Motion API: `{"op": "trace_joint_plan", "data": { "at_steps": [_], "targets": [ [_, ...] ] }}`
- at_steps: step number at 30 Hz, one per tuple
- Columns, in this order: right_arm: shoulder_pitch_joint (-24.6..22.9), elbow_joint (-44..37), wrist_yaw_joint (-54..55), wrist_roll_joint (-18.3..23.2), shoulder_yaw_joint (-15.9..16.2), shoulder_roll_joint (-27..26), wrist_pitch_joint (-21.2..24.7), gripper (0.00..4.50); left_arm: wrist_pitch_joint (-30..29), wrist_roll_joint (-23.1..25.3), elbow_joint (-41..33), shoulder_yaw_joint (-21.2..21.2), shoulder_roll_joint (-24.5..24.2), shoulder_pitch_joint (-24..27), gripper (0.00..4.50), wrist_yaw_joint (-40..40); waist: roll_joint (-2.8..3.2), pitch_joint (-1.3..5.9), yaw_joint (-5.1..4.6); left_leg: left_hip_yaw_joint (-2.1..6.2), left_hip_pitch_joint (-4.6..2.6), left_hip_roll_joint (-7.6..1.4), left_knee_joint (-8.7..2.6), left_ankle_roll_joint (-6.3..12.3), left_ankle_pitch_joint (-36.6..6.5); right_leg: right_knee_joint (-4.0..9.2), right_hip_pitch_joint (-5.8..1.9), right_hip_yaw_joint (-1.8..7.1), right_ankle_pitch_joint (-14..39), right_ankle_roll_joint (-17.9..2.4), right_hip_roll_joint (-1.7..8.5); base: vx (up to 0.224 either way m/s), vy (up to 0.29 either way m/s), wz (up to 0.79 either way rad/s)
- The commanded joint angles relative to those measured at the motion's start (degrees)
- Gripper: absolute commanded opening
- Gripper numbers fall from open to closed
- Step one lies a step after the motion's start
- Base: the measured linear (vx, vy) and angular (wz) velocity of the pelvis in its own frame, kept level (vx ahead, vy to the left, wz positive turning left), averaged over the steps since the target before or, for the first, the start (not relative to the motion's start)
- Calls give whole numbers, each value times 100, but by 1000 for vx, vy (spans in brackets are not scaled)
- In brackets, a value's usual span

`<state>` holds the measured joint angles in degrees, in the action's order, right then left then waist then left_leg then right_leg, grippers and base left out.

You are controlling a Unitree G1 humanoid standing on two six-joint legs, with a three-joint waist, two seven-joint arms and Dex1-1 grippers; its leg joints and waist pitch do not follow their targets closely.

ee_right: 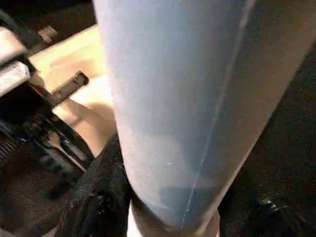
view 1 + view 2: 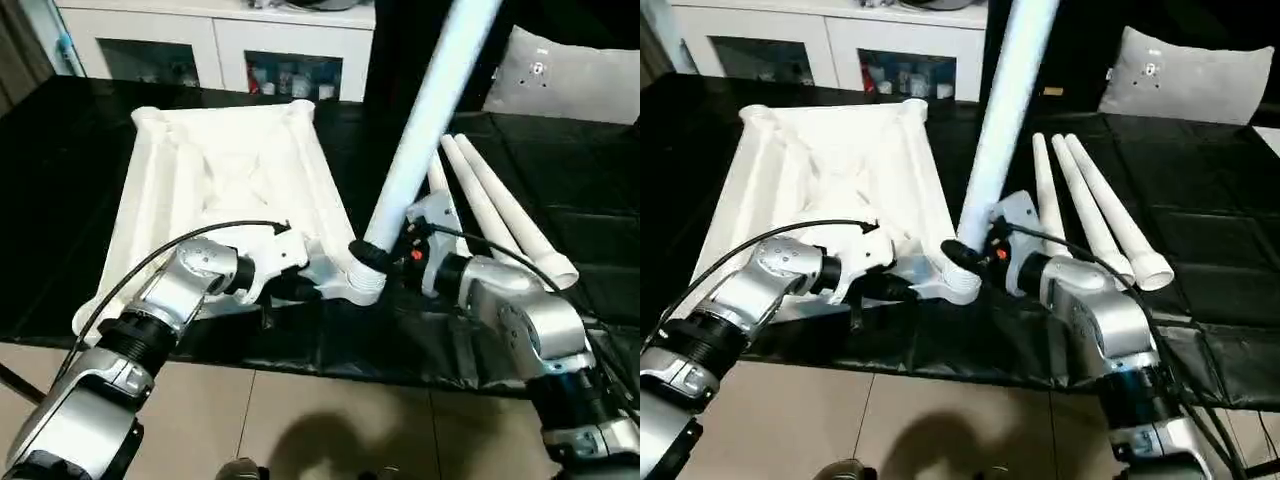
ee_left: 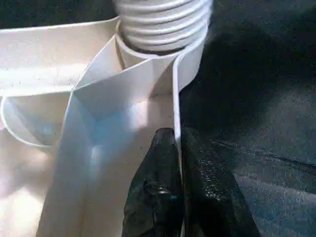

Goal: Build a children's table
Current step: Insert table leg to table base

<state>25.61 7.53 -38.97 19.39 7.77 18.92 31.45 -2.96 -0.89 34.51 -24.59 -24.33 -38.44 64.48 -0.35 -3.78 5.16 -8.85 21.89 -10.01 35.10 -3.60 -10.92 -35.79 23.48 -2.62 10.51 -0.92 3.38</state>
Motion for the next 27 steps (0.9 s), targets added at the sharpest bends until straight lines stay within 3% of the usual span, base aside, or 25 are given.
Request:
{"op": "trace_joint_plan", "data": {
  "at_steps": [1,10,22,23,24,25,27],
  "targets": [
    [37,111,-109,-88,101,56,157,189,185,39,-239,-43,-26,27,0,232,18,412,16,37,-88,-277,-462,-20,-810,364,-341,270,423,-1313,487,0,0,0],
    [69,273,-460,-114,287,216,320,189,454,-57,-287,7,20,21,0,499,20,394,28,35,-102,-293,-478,-27,-892,384,-337,269,669,-1295,501,0,0,0],
    [-174,802,-541,368,-417,-15,172,189,486,-63,3,254,162,-91,0,224,30,397,72,26,-109,-298,-477,-7,-912,392,-334,264,611,-1371,510,0,0,0],
    [-307,807,-549,436,-528,-61,88,189,444,-113,52,344,208,-107,0,150,54,397,79,32,-113,-302,-480,-21,-957,395,-333,263,672,-1365,516,0,0,0],
    [-392,791,-570,471,-561,-78,27,189,428,-140,81,394,235,-115,0,108,65,384,88,29,-122,-304,-485,-26,-1036,418,-315,264,745,-1350,513,0,0,0],
    [-392,791,-570,471,-561,-78,27,189,428,-140,81,394,235,-115,0,108,40,395,93,33,-113,-303,-488,-22,-1019,407,-339,263,724,-1343,514,0,0,0],
    [-751,572,-698,377,-456,-49,-380,189,408,-208,191,525,333,-141,0,19,61,381,118,19,-122,-303,-484,4,-1046,430,-314,269,773,-1315,517,0,0,0]
  ]
}}
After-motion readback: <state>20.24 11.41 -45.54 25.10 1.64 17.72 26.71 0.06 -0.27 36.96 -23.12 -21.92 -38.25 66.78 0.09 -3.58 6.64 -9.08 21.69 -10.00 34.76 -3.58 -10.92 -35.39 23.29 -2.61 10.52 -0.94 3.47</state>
